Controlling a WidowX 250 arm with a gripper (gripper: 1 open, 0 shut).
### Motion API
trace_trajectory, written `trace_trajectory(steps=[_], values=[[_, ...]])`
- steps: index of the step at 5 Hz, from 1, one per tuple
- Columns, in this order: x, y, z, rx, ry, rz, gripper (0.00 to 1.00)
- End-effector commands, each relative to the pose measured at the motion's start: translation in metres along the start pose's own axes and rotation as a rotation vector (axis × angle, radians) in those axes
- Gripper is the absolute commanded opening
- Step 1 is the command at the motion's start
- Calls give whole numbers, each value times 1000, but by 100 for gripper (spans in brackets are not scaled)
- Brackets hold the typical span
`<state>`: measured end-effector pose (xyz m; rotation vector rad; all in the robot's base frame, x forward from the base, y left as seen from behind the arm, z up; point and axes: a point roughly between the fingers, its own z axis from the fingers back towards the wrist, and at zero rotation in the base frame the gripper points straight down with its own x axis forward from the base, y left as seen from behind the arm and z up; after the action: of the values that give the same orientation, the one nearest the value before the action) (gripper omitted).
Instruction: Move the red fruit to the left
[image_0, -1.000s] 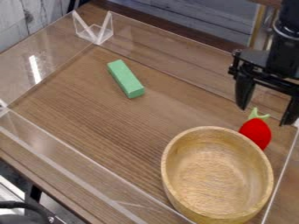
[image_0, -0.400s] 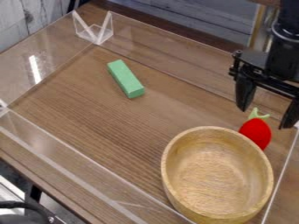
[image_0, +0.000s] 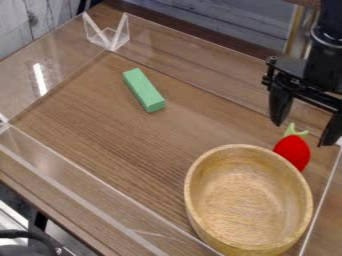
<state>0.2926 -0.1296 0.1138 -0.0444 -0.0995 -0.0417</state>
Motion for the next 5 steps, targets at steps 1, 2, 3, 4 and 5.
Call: trace_trajectory(steps=[1, 2, 3, 4, 5], values=[[11, 7, 18, -24, -88, 10, 100], [14, 6, 8, -22, -90, 117, 100], [16, 4, -1, -20, -95, 251, 100], [18, 2, -9, -20, -103, 382, 100], [18, 0, -19, -17, -112, 528, 100]])
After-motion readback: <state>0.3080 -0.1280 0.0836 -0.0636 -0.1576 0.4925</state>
